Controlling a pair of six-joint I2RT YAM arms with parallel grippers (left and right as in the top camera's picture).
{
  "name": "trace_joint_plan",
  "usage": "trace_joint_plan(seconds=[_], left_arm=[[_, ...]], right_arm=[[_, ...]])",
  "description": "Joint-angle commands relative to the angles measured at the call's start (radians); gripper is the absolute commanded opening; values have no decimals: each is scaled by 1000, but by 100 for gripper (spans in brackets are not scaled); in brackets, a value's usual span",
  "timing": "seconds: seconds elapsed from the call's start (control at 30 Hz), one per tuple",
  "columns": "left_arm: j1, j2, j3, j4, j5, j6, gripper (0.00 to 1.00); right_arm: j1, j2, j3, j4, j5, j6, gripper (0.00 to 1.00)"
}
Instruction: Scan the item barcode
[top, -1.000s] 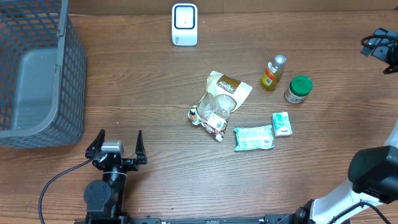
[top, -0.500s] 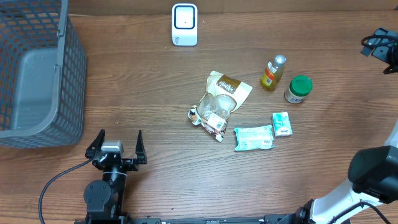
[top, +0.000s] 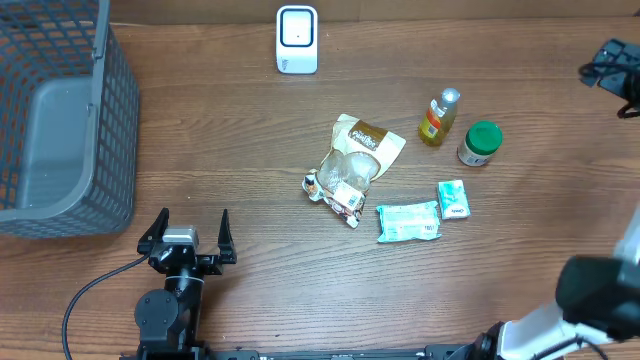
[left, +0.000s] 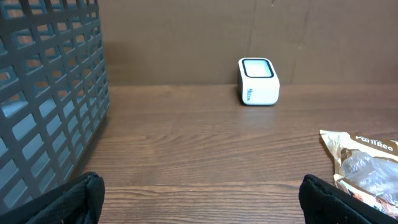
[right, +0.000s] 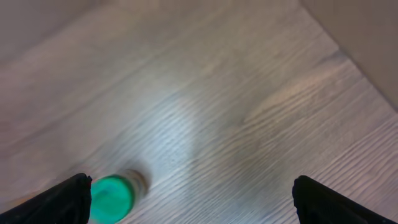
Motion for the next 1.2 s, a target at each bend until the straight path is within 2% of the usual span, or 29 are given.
trace_joint_plan(seconds=[0.0,0.53,0.87,1.17], left_arm=[[5,-11,-8,4,-6,22,100],[5,-11,-8,4,-6,22,100],[5,-11,-8,4,-6,22,100],[5,-11,-8,4,-6,22,100]], right_arm=[[32,-122,9,5,7,4,100],[278,-399,9,4,7,4,100],[393,-407,9,4,7,4,100],[402,-425,9,4,7,4,100]])
